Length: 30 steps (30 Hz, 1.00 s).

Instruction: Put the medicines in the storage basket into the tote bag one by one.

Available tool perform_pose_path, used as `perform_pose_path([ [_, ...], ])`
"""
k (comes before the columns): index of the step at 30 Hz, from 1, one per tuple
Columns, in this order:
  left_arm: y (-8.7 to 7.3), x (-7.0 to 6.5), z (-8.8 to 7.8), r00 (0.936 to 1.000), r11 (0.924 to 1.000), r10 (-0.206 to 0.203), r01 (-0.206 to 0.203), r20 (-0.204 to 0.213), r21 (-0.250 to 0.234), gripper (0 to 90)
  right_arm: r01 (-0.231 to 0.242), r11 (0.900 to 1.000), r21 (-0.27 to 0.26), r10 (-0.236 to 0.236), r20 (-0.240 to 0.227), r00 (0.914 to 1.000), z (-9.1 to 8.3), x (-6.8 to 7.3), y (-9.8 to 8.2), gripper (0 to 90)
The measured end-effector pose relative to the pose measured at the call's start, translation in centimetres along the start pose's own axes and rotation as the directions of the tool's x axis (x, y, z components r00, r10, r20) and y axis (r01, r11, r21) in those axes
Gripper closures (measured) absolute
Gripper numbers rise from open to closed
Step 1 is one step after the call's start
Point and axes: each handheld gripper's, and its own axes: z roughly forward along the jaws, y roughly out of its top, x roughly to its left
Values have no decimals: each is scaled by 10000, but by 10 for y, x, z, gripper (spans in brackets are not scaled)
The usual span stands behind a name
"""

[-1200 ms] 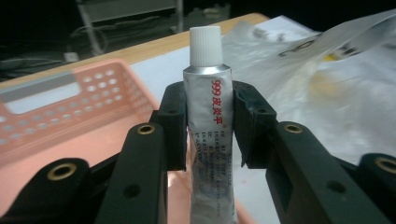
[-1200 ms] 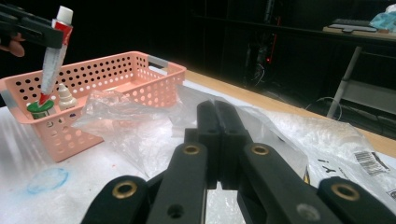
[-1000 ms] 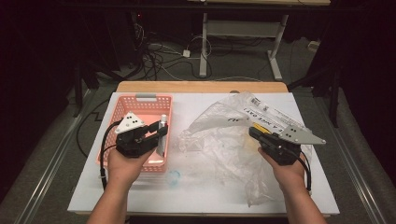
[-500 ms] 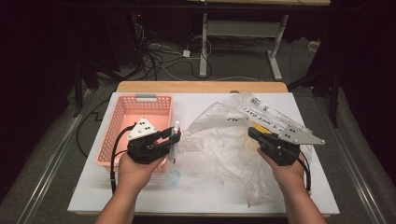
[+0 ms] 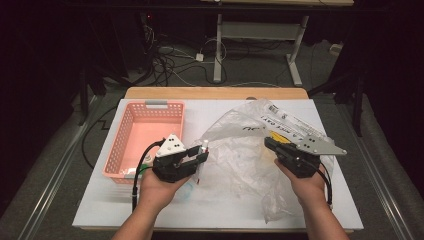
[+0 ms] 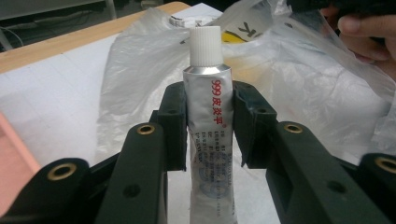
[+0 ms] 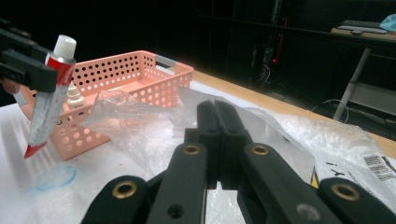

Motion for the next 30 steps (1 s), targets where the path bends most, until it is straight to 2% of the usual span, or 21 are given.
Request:
perform_pose_path([
  [18, -11, -24, 31, 9975, 9964, 607, -628, 374, 572, 658, 63, 10000, 27, -63, -77, 10000, 1, 4, 0, 900],
  [30, -15, -28, 42, 9974, 9955, 609, -634, 379, 704, 658, 93, 10000, 8, -93, -91, 9999, 1, 5, 1, 900],
])
